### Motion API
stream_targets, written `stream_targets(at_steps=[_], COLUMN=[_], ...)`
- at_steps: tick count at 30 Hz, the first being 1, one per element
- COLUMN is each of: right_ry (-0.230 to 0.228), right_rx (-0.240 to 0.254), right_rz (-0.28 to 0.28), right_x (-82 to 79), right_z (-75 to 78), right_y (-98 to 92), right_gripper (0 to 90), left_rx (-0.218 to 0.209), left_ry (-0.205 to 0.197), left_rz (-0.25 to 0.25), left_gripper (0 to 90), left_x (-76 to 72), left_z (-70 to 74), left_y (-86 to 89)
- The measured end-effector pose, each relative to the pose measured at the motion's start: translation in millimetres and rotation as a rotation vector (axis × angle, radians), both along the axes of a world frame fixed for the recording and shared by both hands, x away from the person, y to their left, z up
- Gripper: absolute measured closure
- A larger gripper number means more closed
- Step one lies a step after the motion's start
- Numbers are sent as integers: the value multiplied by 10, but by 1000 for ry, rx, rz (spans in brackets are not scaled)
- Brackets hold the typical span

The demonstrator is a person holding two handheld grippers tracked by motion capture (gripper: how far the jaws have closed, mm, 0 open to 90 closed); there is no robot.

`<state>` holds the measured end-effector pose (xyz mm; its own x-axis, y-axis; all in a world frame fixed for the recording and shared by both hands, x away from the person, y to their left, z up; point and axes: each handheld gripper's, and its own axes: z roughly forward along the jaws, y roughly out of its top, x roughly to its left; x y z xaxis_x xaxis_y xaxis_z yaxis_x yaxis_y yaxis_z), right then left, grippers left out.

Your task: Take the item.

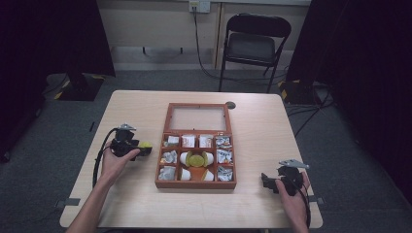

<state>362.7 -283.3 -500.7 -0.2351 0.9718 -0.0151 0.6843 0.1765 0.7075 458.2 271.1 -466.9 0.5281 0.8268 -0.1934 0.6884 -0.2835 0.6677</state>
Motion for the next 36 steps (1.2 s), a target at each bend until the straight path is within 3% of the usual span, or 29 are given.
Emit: stream_targets(at_steps=[6, 14, 19, 27, 32, 34, 36], right_ry=[0, 0, 0, 0, 0, 0, 1], right_rx=[0, 2, 2, 2, 1, 1, 3], right_rz=[0, 0, 0, 0, 0, 0, -1], right_x=[0, 7, 7, 7, 7, 6, 6], right_z=[0, 0, 0, 0, 0, 0, 0], right_y=[0, 0, 0, 0, 0, 0, 1], right_gripper=[0, 0, 0, 0, 0, 0, 0], left_rx=[-40, -3, -22, 53, 48, 94, 84], left_ry=[-33, -103, -101, -99, -102, -108, -108], left_rz=[22, 12, 47, 70, 79, 88, 108], left_gripper=[206, 213, 213, 172, 163, 160, 159], left_x=[-60, -252, -385, -577, -696, -749, -789], left_z=[107, 246, 251, 227, 226, 218, 177], left_y=[65, 134, 291, 435, 520, 556, 606])
